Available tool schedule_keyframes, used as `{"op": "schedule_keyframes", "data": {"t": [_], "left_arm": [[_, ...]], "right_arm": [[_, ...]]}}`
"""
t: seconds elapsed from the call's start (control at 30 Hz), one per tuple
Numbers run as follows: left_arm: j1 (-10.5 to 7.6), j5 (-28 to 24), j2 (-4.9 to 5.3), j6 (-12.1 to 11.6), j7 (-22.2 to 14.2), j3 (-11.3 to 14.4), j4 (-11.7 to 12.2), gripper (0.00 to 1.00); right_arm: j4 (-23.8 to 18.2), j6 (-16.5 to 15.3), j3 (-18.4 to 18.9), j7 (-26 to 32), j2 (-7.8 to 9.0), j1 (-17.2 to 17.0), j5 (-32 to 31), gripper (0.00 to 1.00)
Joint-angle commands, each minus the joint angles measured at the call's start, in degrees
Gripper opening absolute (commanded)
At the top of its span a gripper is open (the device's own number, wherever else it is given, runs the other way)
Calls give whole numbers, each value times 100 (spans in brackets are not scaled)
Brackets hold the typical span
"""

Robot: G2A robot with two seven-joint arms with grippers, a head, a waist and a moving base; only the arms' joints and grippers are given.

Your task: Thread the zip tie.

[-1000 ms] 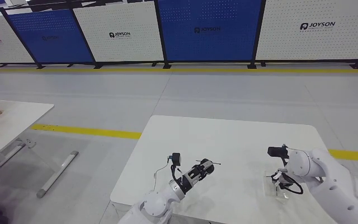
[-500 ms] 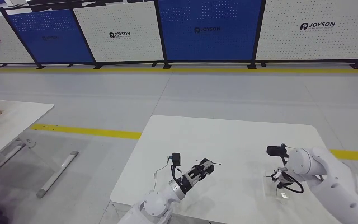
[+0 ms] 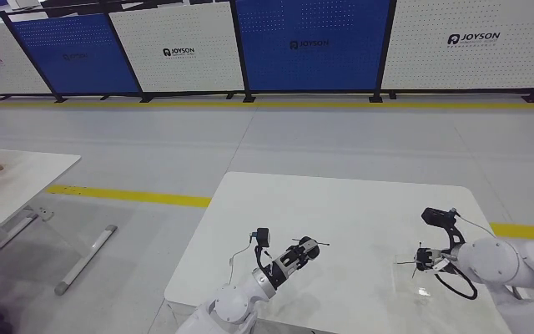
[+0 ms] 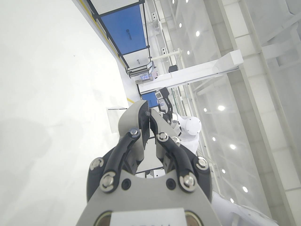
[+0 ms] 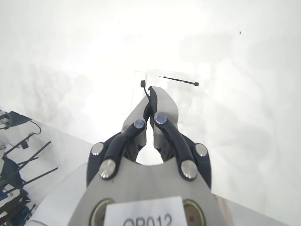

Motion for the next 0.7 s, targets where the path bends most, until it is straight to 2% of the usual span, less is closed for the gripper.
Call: {"op": "schedule_keyframes", "data": {"t": [0.0,0.33,0.47,0.6,0.67], "left_arm": [[0,0,0,0,0,0,0,0],[0,0,0,0,0,0,0,0],[0,0,0,0,0,0,0,0],[0,0,0,0,0,0,0,0],[0,0,0,0,0,0,0,0]], "right_arm": [[-76,0,93,10,2,-106,-24,0],[-69,-12,92,-104,-3,-139,-25,0],[-153,0,324,-950,-39,-443,431,0],[-583,-23,864,-2161,-54,-1101,1121,0],[-810,-148,1100,-2691,-68,-1466,1500,0]]}}
